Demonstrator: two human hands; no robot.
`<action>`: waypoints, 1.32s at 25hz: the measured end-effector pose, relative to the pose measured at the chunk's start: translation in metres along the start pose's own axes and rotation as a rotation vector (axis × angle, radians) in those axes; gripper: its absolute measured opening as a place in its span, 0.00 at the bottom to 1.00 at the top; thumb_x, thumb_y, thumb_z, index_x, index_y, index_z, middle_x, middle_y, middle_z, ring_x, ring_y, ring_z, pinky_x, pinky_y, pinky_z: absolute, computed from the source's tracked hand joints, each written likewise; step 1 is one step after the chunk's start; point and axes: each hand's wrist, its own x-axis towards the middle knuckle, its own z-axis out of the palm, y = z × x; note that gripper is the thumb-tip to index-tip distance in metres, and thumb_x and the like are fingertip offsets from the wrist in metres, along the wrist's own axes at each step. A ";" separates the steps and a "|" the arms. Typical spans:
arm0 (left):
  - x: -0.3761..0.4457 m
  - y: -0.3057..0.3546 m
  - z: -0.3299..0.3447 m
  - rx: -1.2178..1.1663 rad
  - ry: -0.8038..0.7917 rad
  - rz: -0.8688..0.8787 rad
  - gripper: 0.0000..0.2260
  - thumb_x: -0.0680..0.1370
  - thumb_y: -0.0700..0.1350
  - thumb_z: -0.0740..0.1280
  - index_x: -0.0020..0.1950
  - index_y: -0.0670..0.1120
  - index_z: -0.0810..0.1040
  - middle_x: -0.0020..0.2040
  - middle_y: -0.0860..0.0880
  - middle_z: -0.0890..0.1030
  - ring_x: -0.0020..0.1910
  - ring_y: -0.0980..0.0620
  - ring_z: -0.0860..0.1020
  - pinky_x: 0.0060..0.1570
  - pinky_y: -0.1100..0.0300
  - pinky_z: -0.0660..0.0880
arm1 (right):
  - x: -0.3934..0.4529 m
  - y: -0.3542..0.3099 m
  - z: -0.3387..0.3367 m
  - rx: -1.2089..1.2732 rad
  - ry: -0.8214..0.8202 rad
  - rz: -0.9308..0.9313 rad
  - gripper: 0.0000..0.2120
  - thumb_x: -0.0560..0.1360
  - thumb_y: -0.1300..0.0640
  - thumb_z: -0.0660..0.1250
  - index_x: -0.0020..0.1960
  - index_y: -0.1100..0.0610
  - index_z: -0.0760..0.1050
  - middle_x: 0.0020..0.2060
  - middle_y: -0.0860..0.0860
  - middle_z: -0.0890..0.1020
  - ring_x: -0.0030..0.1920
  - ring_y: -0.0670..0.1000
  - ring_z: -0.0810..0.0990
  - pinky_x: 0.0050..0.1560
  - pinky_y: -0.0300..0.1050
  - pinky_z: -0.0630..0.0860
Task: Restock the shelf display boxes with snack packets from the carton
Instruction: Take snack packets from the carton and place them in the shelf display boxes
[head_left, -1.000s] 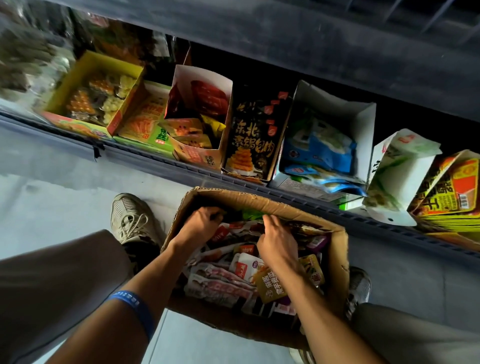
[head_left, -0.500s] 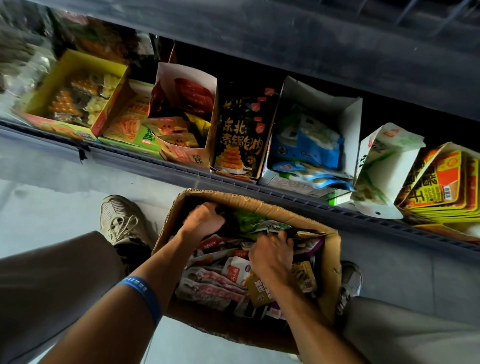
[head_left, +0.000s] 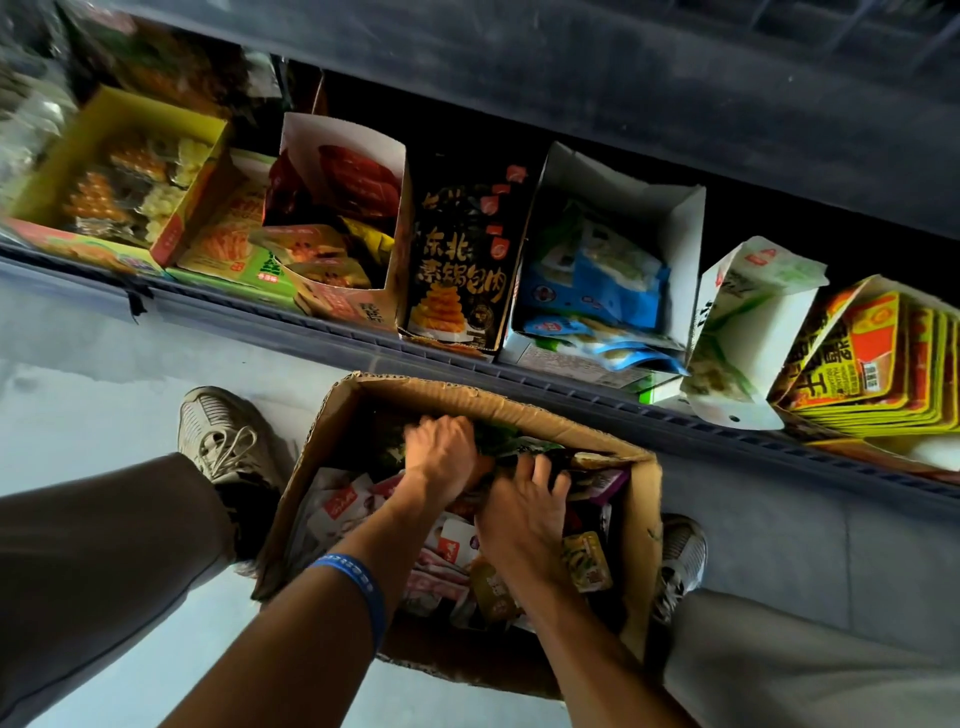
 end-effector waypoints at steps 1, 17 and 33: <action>-0.001 0.004 0.005 0.046 0.010 0.009 0.19 0.79 0.60 0.63 0.59 0.47 0.78 0.57 0.46 0.82 0.59 0.44 0.77 0.59 0.50 0.71 | 0.000 0.000 0.000 0.001 -0.017 -0.004 0.16 0.77 0.48 0.64 0.62 0.53 0.77 0.68 0.56 0.71 0.70 0.59 0.63 0.67 0.59 0.59; 0.003 -0.006 0.020 -0.377 0.073 -0.143 0.21 0.71 0.65 0.71 0.58 0.55 0.83 0.58 0.47 0.83 0.65 0.42 0.72 0.64 0.48 0.64 | -0.005 0.009 0.017 0.133 0.056 0.031 0.20 0.79 0.50 0.59 0.69 0.53 0.72 0.71 0.54 0.70 0.70 0.58 0.66 0.66 0.59 0.61; 0.008 0.027 -0.007 0.350 0.035 0.322 0.12 0.82 0.39 0.58 0.61 0.48 0.78 0.57 0.47 0.83 0.57 0.46 0.81 0.53 0.52 0.77 | -0.005 0.012 0.021 0.104 0.108 0.043 0.14 0.70 0.49 0.70 0.53 0.52 0.82 0.56 0.53 0.82 0.56 0.57 0.79 0.56 0.59 0.73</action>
